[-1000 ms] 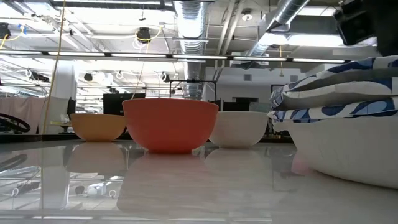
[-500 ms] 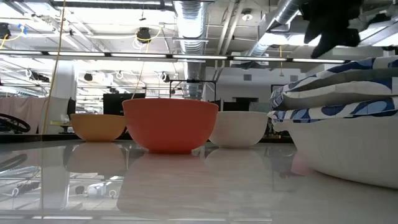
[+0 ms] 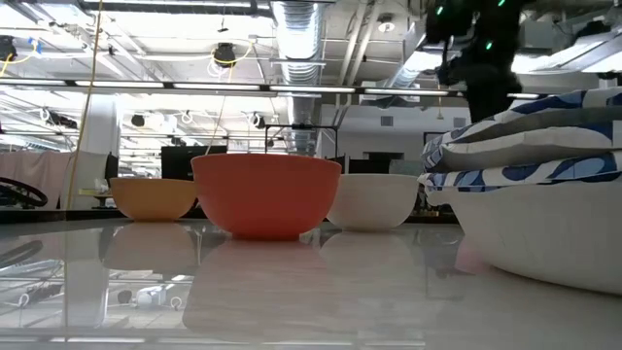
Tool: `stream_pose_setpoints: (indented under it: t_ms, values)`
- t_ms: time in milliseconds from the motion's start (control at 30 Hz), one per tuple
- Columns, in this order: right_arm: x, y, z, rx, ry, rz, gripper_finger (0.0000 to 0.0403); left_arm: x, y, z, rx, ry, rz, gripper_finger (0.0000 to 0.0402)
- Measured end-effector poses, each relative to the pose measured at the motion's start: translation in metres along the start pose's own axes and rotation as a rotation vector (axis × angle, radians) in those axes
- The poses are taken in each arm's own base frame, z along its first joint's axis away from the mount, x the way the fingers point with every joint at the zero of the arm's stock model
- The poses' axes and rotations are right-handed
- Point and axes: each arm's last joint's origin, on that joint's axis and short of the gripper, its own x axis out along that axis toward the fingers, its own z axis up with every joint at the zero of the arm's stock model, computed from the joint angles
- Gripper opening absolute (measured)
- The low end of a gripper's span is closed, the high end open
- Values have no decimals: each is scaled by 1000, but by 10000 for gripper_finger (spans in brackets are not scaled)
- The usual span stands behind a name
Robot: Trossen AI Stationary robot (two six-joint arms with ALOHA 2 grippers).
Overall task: Nest bowls inside each other
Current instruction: Stack the pink bowl on top of the white patterned bowl
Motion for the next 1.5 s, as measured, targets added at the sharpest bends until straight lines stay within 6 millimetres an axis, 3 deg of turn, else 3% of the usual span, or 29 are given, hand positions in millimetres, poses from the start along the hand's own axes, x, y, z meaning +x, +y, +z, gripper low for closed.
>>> stream_pose_setpoints:
  t_ms: [300,533,867,967,1100,1300,1500]
  values:
    - [46,-12,29,-55,120,-16,223,0,0,0,-1,1,0,210]
    - [75,-31,48,36,123,18,223,0,0,0,-2,1,0,210]
    - [114,-31,38,85,224,-13,207,0,0,0,-18,1,1,210]
    - [111,-28,38,85,195,-43,148,0,0,0,-17,-2,8,210]
    - [108,-26,38,74,190,-44,27,0,1,0,-1,-8,18,210]
    - [101,-19,36,80,171,-21,12,0,1,0,1,-10,23,210]
    - [49,-1,40,8,-21,8,8,0,1,0,1,-14,32,210]
